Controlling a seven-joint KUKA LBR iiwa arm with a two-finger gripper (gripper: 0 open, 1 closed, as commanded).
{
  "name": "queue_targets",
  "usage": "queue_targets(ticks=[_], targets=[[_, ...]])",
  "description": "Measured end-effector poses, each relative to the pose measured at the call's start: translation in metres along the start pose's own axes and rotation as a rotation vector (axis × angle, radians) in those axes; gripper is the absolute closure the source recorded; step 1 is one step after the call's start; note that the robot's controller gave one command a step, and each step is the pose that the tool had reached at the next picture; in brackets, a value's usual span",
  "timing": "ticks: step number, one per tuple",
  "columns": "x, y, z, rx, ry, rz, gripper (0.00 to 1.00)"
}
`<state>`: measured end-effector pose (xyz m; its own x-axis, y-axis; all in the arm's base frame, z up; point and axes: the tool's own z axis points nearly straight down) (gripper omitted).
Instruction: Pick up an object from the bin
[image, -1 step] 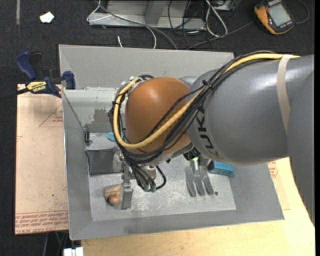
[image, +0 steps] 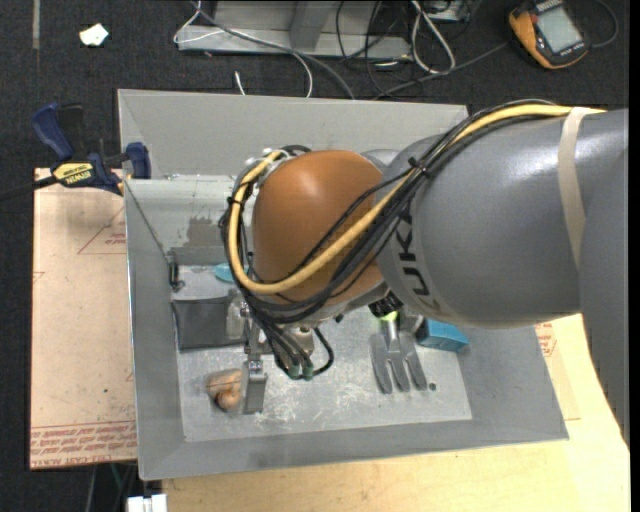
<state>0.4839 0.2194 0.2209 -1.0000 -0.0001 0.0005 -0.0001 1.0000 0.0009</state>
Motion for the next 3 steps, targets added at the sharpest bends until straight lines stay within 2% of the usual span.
queue_targets(ticks=[1, 2, 3], targets=[[-0.048, -0.020, 0.092, -0.002, -0.005, -0.049, 0.00], [-0.054, -0.027, 0.121, -0.002, -0.003, -0.190, 0.00], [-0.045, 0.000, 0.121, -0.002, -0.002, -0.333, 0.00]])
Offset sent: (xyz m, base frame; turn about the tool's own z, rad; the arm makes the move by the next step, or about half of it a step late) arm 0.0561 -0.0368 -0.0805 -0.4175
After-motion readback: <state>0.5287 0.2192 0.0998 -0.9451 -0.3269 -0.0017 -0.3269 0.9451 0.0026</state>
